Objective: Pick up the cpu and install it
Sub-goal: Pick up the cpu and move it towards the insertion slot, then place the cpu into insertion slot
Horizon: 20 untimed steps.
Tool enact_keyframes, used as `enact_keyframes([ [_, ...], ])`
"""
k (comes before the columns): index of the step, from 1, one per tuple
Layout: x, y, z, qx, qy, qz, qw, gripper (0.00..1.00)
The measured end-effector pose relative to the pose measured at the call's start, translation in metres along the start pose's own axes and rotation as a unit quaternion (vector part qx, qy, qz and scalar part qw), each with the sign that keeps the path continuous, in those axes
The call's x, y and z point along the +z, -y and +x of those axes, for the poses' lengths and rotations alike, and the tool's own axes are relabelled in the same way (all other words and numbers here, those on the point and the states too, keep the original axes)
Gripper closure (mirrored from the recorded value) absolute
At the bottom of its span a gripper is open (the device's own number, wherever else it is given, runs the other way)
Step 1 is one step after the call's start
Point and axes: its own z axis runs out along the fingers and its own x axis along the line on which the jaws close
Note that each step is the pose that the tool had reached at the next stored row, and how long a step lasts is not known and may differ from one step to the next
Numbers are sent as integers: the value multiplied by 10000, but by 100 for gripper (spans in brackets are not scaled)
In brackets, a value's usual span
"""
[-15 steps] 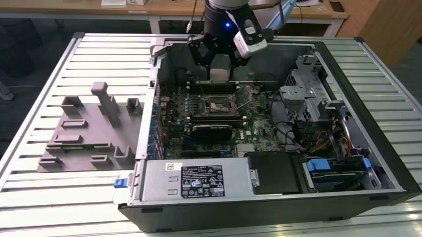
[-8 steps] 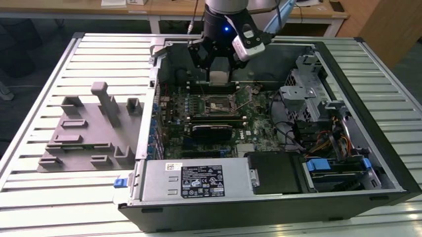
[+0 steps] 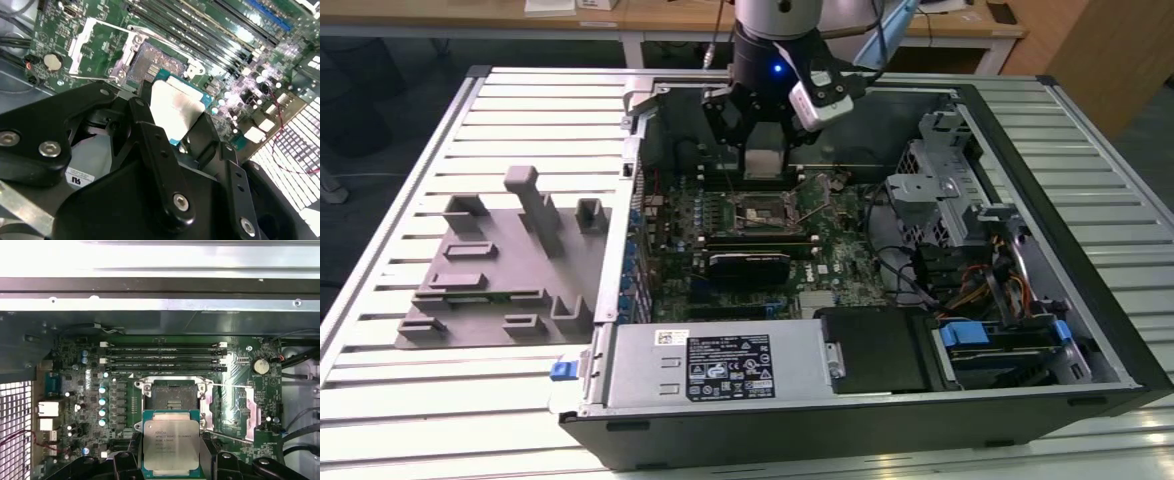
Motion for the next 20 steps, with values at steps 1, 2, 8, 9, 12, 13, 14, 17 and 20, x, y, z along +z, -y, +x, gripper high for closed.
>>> enact_keyframes([
  [1,8,0,0,-1,27,-1,10000,46],
  [2,16,0,0,-1,49,-1,10000,46],
  [8,117,3,2,-3,80,-2,10000,46],
  [9,135,4,2,-3,81,-3,10000,46],
  [12,192,6,3,-3,84,-3,10000,46],
  [13,209,7,3,-3,85,-2,10000,46],
  [14,216,7,3,-3,85,-3,10000,46],
  [17,220,7,3,-3,85,-2,10000,46],
  [20,223,7,3,-3,86,-3,10000,46],
])
